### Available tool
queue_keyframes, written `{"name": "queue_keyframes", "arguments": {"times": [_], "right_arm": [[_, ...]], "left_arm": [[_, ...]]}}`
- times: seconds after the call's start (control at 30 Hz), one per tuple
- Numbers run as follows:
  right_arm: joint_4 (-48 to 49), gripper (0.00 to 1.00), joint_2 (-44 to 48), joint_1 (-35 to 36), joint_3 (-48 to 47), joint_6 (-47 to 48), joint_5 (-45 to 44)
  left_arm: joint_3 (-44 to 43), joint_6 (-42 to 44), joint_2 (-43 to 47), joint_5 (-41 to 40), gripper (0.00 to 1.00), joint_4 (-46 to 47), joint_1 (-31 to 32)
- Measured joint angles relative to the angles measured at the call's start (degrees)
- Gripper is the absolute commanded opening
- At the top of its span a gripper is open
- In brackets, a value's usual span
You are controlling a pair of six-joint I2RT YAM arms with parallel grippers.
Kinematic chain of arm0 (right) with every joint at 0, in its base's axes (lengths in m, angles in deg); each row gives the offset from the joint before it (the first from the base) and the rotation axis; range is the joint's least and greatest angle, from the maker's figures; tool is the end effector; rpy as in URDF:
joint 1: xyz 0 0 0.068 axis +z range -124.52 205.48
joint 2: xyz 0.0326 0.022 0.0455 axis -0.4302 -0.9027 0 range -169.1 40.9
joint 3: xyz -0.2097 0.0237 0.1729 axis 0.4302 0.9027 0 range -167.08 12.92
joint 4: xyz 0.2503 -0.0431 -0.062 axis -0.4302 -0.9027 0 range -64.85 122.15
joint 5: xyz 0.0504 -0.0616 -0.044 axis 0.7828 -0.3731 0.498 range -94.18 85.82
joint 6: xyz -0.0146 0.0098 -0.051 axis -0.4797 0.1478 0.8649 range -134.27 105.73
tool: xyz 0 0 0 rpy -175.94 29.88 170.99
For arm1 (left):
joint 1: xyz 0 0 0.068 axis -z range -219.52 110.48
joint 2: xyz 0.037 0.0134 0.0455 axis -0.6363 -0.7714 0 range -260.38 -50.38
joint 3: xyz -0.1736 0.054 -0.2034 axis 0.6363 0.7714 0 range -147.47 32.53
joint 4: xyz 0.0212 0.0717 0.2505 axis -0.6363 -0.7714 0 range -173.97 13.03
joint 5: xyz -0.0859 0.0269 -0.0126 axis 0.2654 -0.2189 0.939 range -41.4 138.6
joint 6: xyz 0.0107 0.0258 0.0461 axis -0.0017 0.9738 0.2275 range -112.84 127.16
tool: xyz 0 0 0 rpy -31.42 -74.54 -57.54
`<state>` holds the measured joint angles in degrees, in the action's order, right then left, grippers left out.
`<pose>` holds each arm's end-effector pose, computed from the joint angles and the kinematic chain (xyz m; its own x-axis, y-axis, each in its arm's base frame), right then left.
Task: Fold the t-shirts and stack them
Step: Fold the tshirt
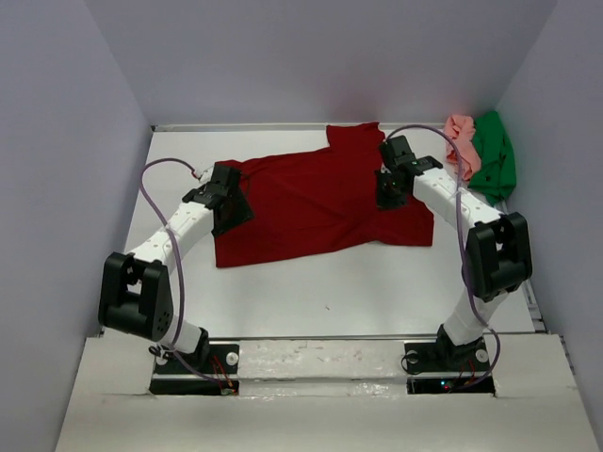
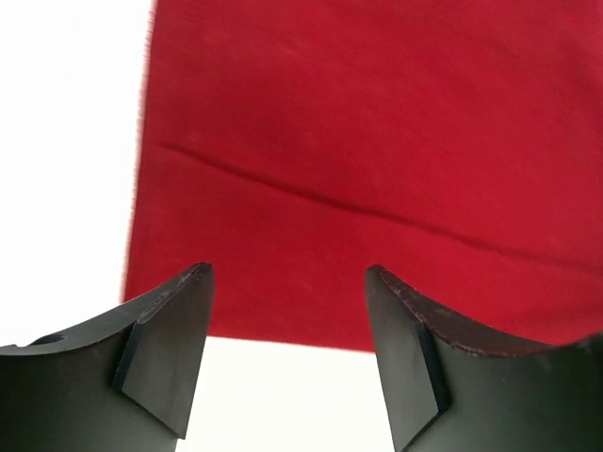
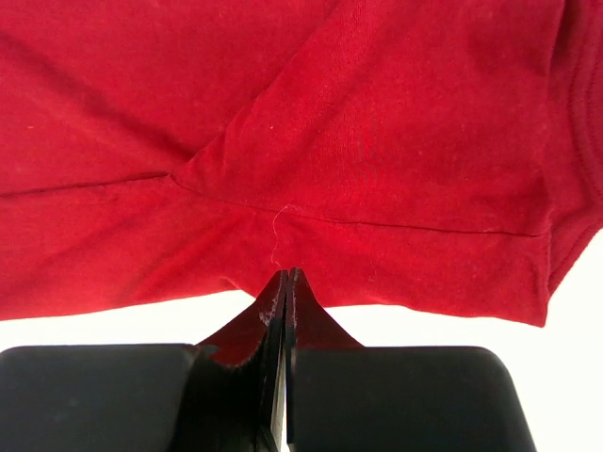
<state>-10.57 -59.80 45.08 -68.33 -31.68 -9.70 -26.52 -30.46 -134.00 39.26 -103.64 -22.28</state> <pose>0.3509 0.1212 0.2510 -0.8822 0.0020 -0.4708 -0.0290 0.9979 0.0586 0.2946 -0.0854 0.2435 -0.7092 -0.4107 -0.5731 -0.3000 0.9114 -0.2818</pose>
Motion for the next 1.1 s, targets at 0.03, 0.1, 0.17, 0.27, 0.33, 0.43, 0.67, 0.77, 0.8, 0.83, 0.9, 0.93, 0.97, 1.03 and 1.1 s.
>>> {"name": "queue_keyframes", "arguments": {"times": [0.03, 0.1, 0.17, 0.27, 0.33, 0.43, 0.67, 0.77, 0.8, 0.83, 0.9, 0.93, 0.97, 1.03, 1.1], "right_arm": [[0.00, 0.00, 0.48, -0.02, 0.00, 0.15, -0.02], [-0.02, 0.00, 1.31, 0.00, 0.00, 0.55, -0.13], [-0.04, 0.00, 2.27, 0.00, 0.04, 0.79, -0.39], [-0.04, 0.00, 3.93, -0.02, 0.26, 1.18, -0.85], [-0.09, 0.00, 4.70, -0.02, 0.44, 1.22, -1.03], [-0.02, 0.00, 5.03, -0.02, 0.57, 1.40, -1.18], [0.09, 0.00, 5.03, 0.00, 2.34, 1.62, -1.42], [0.13, 0.00, 5.03, -0.02, 2.45, 1.62, -1.42], [0.17, 0.00, 5.03, 0.00, 2.45, 1.62, -1.42], [0.17, 0.00, 5.03, -0.02, 2.45, 1.64, -1.42], [0.17, 0.00, 5.03, 0.00, 2.47, 1.70, -1.42], [0.22, 0.00, 5.03, -0.02, 2.47, 1.77, -1.42], [0.28, 0.00, 5.03, -0.02, 2.47, 1.81, -1.42], [0.28, 0.00, 5.03, -0.02, 2.47, 1.84, -1.42], [0.33, 0.00, 5.03, 0.00, 2.47, 1.88, -1.42]], "left_arm": [[-0.42, -0.26, -0.72, -1.60, 0.72, -0.48, -0.02], [-1.20, -1.01, -2.80, -4.50, 0.70, -1.95, -0.11], [-1.53, -1.60, -5.07, -6.19, 0.67, -3.10, -0.33], [-1.53, -2.58, -7.72, -7.48, 0.66, -4.66, -0.61], [-1.53, -3.02, -8.59, -7.74, 0.65, -5.09, -1.03], [-1.53, -3.48, -9.35, -7.87, 0.64, -5.40, -1.92], [-1.53, -3.82, -10.21, -8.74, 0.61, -5.42, -4.11], [-1.53, -3.80, -11.54, -8.70, 0.60, -5.35, -4.94], [-1.64, -3.82, -12.04, -8.70, 0.57, -5.42, -5.14], [-1.77, -3.80, -12.72, -8.68, 0.56, -5.38, -5.38], [-2.10, -3.80, -13.79, -8.59, 0.49, -5.31, -5.60], [-2.32, -3.74, -14.29, -8.48, 0.45, -5.31, -5.66], [-2.51, -3.78, -14.67, -8.41, 0.43, -5.29, -5.73], [-2.97, -3.67, -15.26, -8.26, 0.34, -5.29, -5.75], [-3.69, -3.74, -15.74, -8.20, 0.33, -5.25, -5.77]]}}
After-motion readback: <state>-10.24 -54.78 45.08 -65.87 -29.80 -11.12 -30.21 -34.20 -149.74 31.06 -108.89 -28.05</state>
